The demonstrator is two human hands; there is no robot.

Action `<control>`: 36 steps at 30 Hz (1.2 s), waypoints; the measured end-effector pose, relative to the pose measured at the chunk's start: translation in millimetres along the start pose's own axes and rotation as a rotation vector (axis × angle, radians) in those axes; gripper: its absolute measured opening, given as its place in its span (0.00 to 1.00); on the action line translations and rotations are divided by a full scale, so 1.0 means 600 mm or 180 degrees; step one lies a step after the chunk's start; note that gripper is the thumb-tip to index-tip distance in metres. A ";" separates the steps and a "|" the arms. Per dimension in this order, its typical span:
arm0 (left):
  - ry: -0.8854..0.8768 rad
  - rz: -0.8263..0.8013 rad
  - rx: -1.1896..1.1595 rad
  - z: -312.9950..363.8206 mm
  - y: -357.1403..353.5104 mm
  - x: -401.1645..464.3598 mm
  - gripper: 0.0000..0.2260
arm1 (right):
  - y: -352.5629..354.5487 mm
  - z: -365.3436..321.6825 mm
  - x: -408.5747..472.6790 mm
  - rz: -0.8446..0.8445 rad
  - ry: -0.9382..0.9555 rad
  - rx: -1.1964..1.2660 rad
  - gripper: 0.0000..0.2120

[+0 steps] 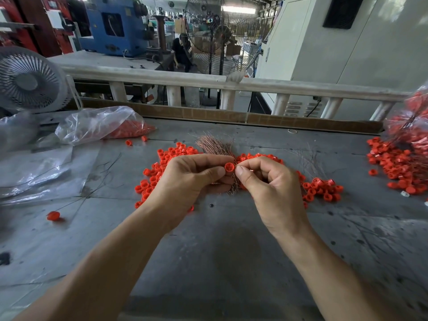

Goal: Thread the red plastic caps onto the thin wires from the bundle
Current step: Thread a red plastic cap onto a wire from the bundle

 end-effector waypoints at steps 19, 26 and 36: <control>0.0052 -0.0059 -0.0623 0.001 0.000 0.000 0.08 | -0.013 0.020 -0.006 -0.0011 -0.0603 0.0704 0.10; 0.0076 -0.0112 -0.0629 0.004 0.001 -0.002 0.11 | -0.009 0.017 -0.005 0.0010 -0.0428 0.0554 0.06; 0.0101 -0.0102 -0.0681 0.002 -0.001 -0.003 0.10 | -0.011 0.017 -0.008 -0.0021 -0.0666 0.0718 0.10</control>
Point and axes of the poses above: each hand's wrist, its own x-axis towards the middle knuckle, its own y-axis out of the back of the hand, z = x × y, the point moved 5 cm from there along x, towards the middle knuckle, and after that the axes turned 15 degrees about y, right-handed, at the moved point
